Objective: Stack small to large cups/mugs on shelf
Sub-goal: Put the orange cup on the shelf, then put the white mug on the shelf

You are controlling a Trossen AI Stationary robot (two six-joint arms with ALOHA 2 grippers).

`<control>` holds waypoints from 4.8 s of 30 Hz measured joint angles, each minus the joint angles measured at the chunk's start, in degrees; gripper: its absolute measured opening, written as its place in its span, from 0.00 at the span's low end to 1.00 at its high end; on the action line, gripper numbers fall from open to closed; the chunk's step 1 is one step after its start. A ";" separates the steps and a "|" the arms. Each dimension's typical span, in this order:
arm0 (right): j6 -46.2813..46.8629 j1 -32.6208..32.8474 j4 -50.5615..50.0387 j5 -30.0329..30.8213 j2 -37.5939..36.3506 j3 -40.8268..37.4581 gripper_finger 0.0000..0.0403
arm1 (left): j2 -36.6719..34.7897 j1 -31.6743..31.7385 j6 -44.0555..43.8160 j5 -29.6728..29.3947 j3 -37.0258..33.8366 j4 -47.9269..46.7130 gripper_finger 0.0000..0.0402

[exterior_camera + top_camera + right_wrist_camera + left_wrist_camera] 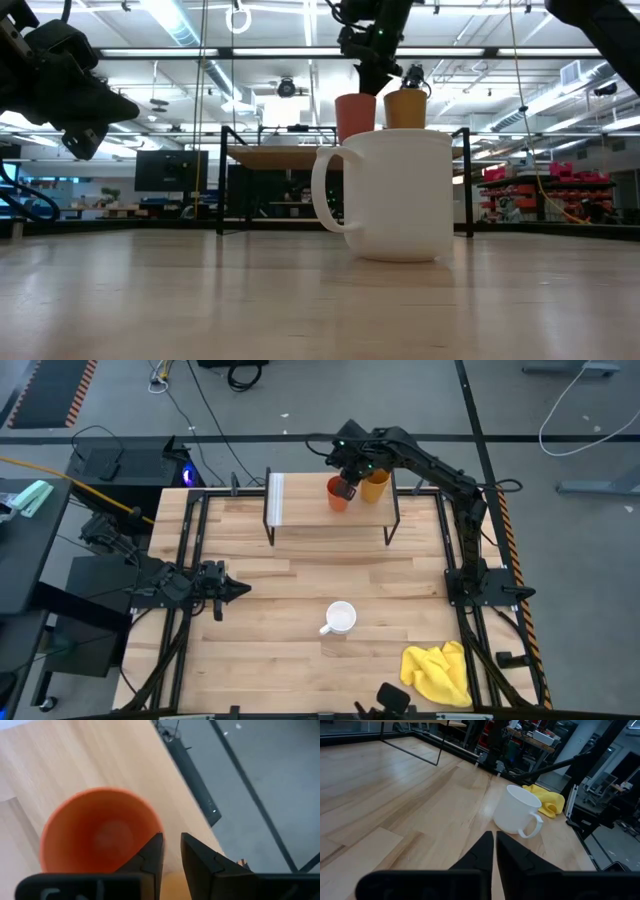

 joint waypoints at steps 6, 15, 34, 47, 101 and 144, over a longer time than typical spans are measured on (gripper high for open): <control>0.84 0.01 -1.45 2.07 0.00 4.48 0.19 | 0.02 -0.02 0.00 0.00 0.00 0.02 0.09; 9.89 1.40 -11.75 2.44 -3.25 6.53 0.19 | 0.00 -0.02 2.77 0.00 -0.01 0.29 0.07; 37.33 33.29 -14.45 16.27 -27.72 -10.55 0.19 | 0.02 0.01 5.49 0.02 -0.04 2.36 0.08; 69.74 60.11 -10.11 29.97 -40.98 -49.57 0.19 | 0.02 -0.02 2.88 0.04 -0.02 2.36 0.07; 99.23 81.50 62.11 46.31 -31.27 -104.20 0.19 | 0.02 0.01 1.40 0.07 -0.02 1.31 0.10; 105.32 79.85 76.19 50.76 -20.90 -104.16 0.19 | 0.02 -0.02 0.40 0.07 0.02 -0.20 0.11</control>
